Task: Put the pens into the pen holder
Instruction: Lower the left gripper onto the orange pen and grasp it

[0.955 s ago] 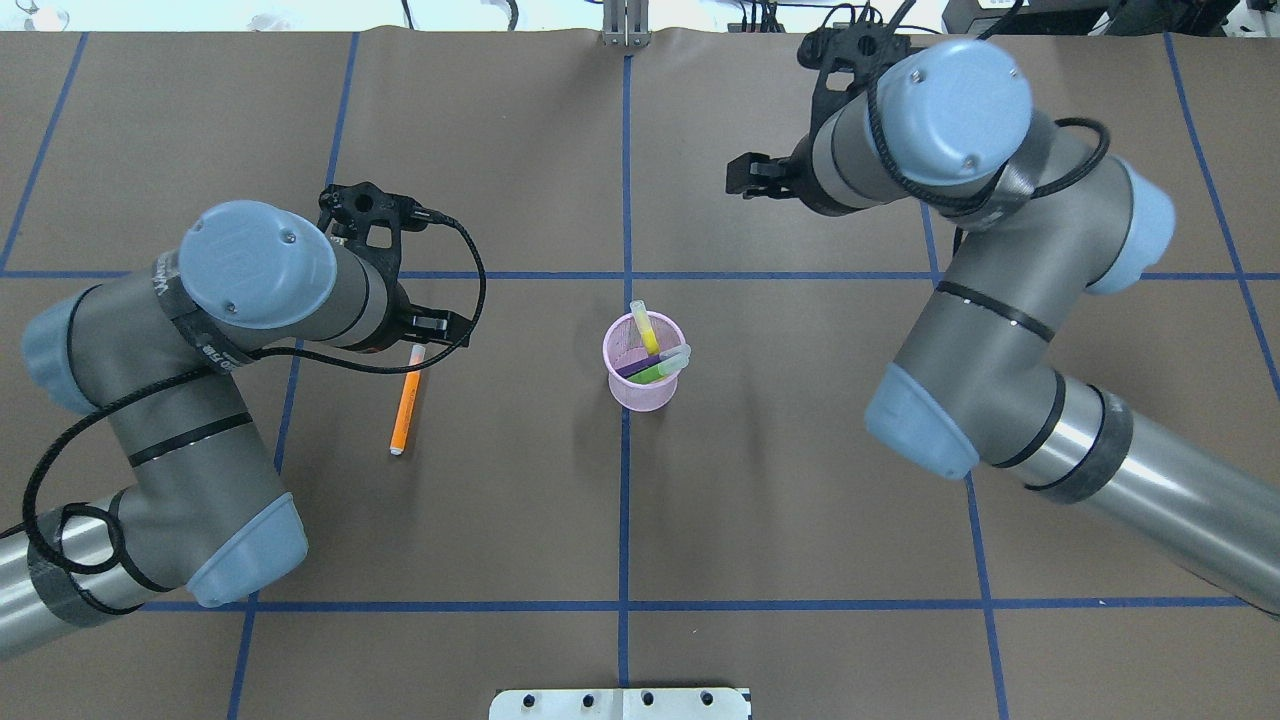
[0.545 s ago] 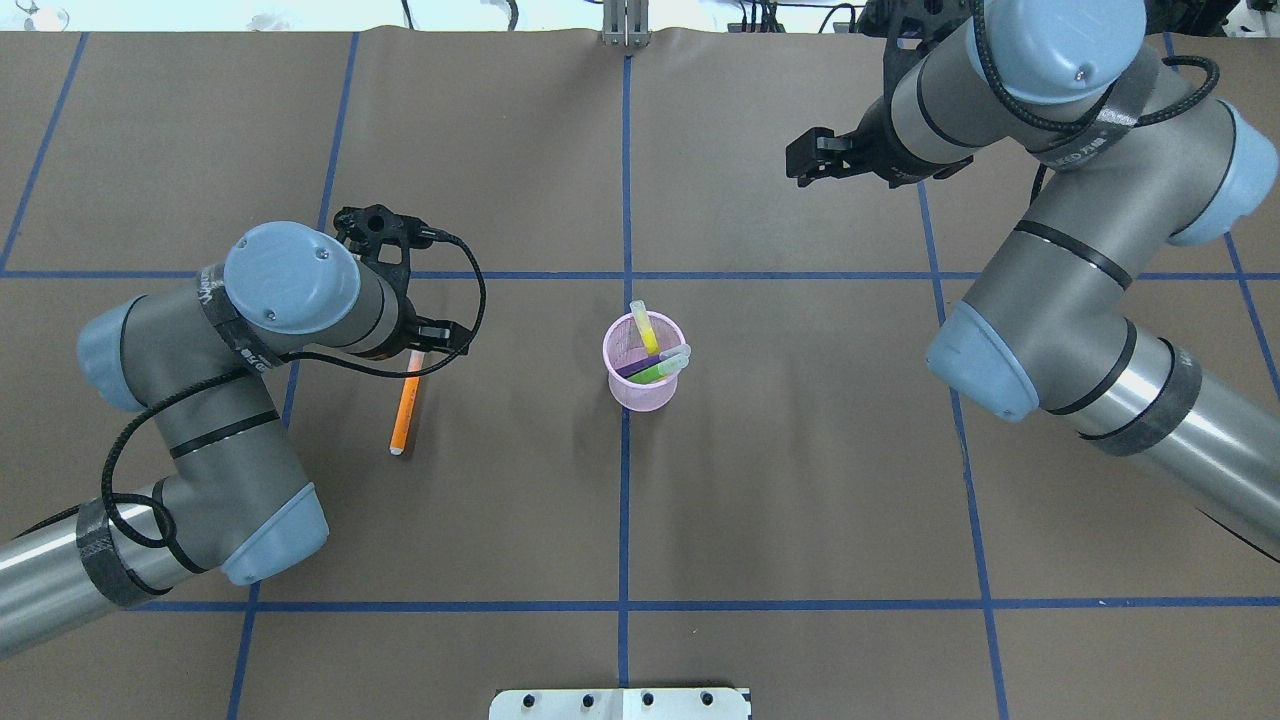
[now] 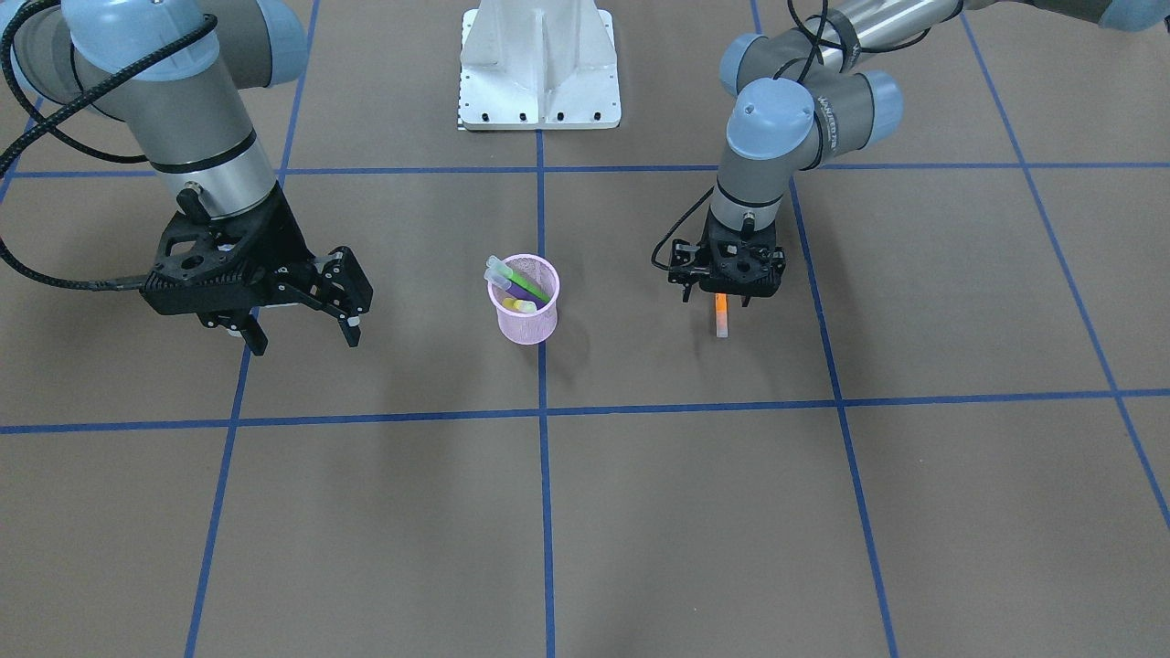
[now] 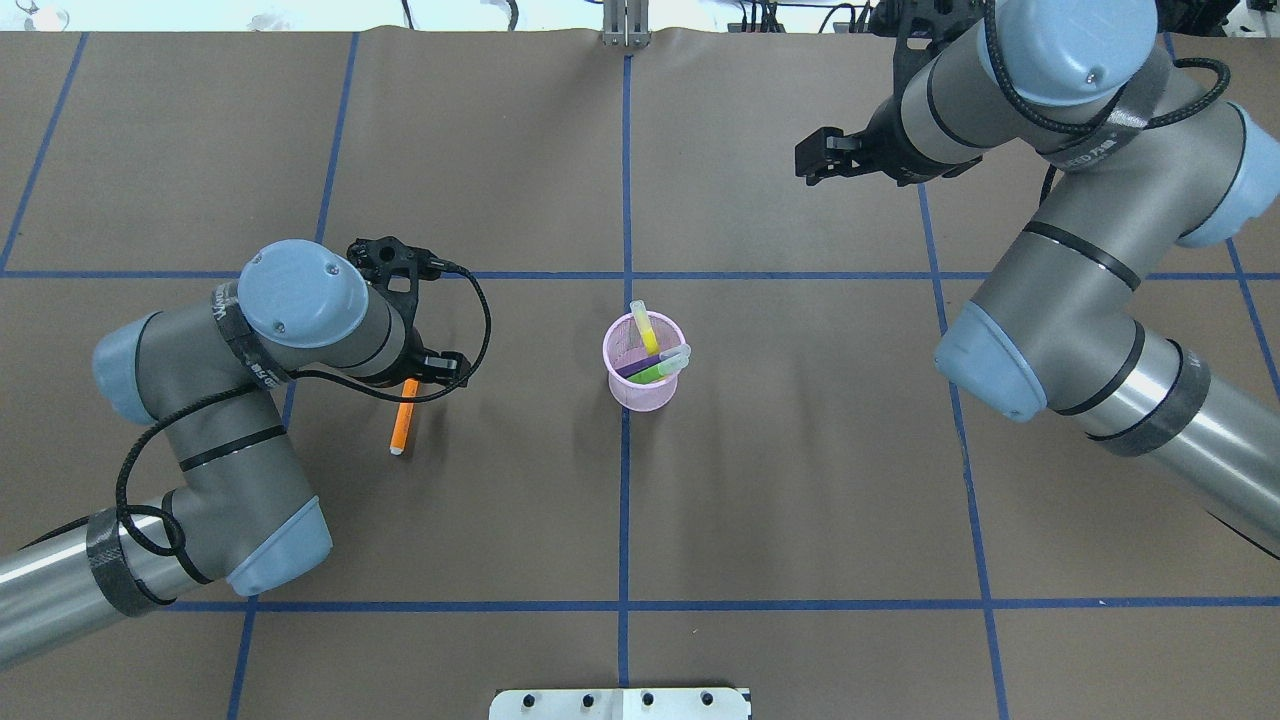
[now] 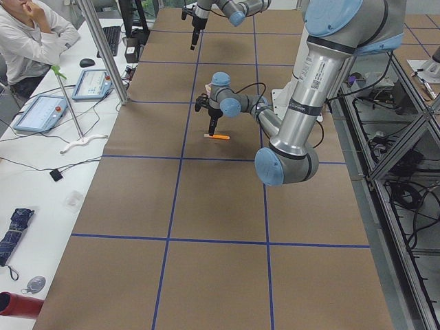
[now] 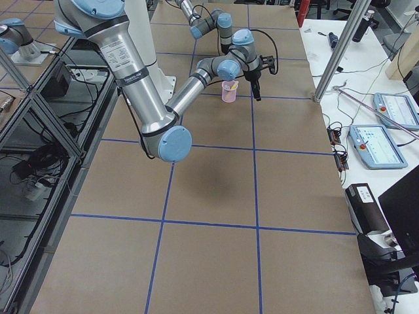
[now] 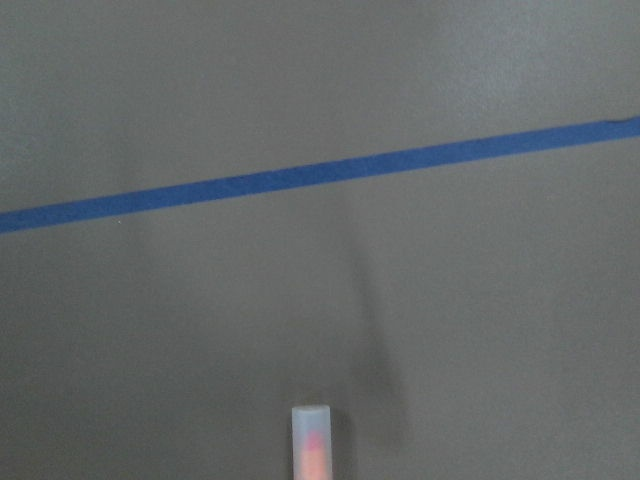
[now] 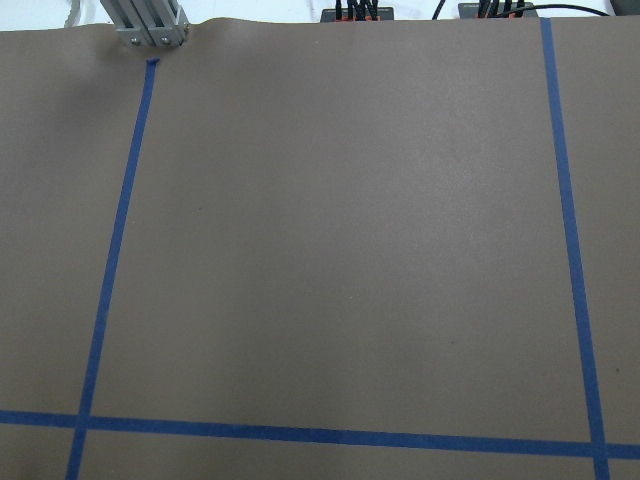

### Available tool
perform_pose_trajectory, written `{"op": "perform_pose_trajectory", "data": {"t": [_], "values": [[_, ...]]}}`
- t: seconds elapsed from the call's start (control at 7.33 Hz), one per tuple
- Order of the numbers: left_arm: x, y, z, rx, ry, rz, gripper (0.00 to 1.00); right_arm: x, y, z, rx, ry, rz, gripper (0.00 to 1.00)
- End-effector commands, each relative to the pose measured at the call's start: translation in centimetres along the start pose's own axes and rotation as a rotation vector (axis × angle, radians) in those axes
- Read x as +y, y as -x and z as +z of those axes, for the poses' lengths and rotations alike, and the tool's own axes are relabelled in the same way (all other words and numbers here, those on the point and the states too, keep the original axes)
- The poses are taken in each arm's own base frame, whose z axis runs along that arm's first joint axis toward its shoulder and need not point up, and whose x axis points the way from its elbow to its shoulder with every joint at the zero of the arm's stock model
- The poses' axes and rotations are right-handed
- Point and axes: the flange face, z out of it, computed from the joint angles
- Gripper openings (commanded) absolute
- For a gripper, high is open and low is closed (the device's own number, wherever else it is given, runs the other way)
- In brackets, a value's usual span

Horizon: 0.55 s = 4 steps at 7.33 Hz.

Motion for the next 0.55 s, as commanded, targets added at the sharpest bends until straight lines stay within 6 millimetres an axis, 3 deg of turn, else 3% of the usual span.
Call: {"op": "perform_pose_trajectory", "data": {"t": [0.0, 0.41], "values": [[0.15, -0.08, 0.42, -0.005, 0.009, 0.001, 0.67, 0.14, -0.32, -0.02, 0.003, -0.002, 0.002, 0.99], [0.03, 0.16, 1.35, -0.02, 0.019, -0.001, 0.55, 0.23, -0.52, 0.1, 0.01, -0.007, 0.004, 0.99]]}}
